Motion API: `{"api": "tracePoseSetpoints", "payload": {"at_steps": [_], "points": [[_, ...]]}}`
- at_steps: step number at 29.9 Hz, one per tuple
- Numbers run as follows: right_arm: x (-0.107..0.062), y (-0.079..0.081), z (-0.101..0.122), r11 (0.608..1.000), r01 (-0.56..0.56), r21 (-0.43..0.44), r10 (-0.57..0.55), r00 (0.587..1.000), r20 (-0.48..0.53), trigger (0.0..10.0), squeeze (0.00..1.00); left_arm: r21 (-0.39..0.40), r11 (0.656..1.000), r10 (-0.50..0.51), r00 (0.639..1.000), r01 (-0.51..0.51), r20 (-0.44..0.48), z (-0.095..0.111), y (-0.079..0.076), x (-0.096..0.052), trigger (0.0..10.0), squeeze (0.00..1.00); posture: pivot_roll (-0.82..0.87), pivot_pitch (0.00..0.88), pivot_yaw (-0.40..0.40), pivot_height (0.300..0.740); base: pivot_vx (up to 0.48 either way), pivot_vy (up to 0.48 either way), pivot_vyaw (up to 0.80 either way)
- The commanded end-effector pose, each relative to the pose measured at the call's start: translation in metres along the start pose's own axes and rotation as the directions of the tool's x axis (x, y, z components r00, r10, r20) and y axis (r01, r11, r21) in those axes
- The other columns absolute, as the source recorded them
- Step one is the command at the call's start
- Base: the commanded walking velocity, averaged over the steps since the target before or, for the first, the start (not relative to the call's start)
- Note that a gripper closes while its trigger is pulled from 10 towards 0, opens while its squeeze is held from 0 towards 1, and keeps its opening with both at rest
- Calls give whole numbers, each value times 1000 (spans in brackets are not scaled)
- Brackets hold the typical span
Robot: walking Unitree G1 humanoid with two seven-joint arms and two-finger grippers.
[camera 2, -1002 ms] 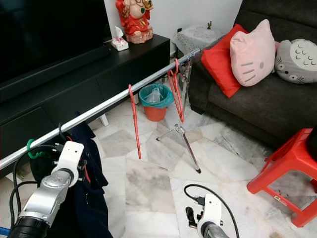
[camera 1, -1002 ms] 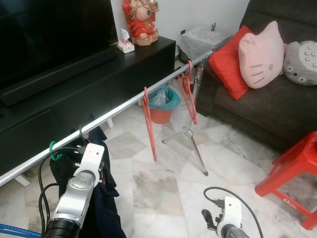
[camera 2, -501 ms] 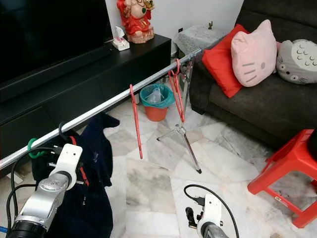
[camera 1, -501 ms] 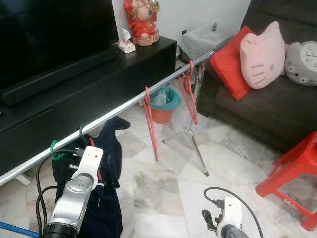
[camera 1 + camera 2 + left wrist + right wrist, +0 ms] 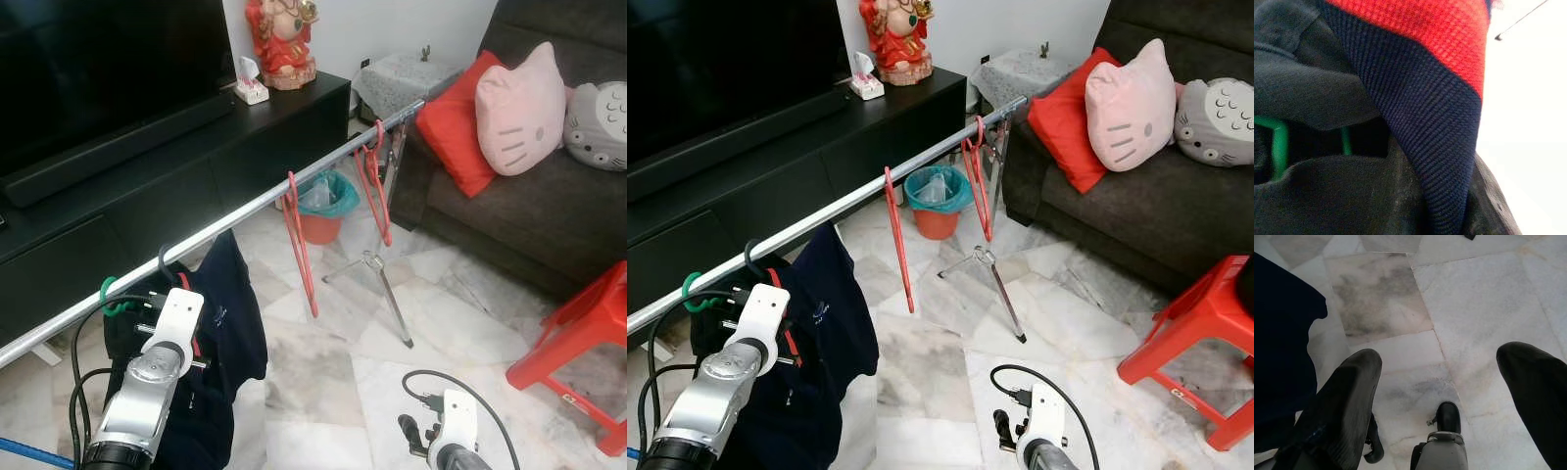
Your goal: Hang hanger
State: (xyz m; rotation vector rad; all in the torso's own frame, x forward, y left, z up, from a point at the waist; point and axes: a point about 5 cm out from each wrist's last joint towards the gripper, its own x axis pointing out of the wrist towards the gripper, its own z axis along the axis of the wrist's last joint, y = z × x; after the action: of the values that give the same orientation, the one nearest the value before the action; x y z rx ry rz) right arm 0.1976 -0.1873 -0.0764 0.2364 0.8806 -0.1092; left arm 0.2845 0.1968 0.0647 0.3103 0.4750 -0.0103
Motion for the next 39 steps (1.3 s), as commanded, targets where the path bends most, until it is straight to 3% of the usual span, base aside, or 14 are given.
{"api": "tracePoseSetpoints", "payload": {"at_steps": [1, 14, 19, 25, 32, 39], "points": [[-1, 0, -4, 1000, 3, 9, -3, 1000, -12, 10000, 0, -19, 999, -27, 991, 30, 128, 19, -5, -5, 10000, 0, 16, 0, 36, 740, 0, 0, 0], [-1, -1, -3, 1000, 6, 4, -6, 1000, -11, 10000, 0, -50, 999, 24, 980, -15, 196, 19, 3, -17, 10000, 0, 19, 0, 33, 740, 0, 0, 0], [-1, -2, -2, 1000, 6, 3, -6, 1000, -10, 10000, 0, 2, 1000, -31, 983, 31, 184, 2, 3, -27, 10000, 0, 22, 0, 33, 740, 0, 0, 0], [0, -2, -1, 1000, 5, -2, -5, 1000, -9, 10000, 0, -1, 999, -32, 989, 32, 141, -23, 6, -30, 10000, 0, 22, 0, 29, 740, 0, 0, 0], [0, -3, -1, 1000, 5, -7, -5, 1000, -9, 10000, 0, -18, 995, -93, 982, 98, 167, -24, -9, -30, 10000, 0, 19, 4, 25, 740, 0, 0, 0], [-1, -4, 1, 999, 11, -38, -11, 1000, 0, 10000, 0, -26, 992, -114, 974, 121, 196, -23, -13, -30, 10000, 0, 18, 6, 24, 740, 0, 0, 0]]}}
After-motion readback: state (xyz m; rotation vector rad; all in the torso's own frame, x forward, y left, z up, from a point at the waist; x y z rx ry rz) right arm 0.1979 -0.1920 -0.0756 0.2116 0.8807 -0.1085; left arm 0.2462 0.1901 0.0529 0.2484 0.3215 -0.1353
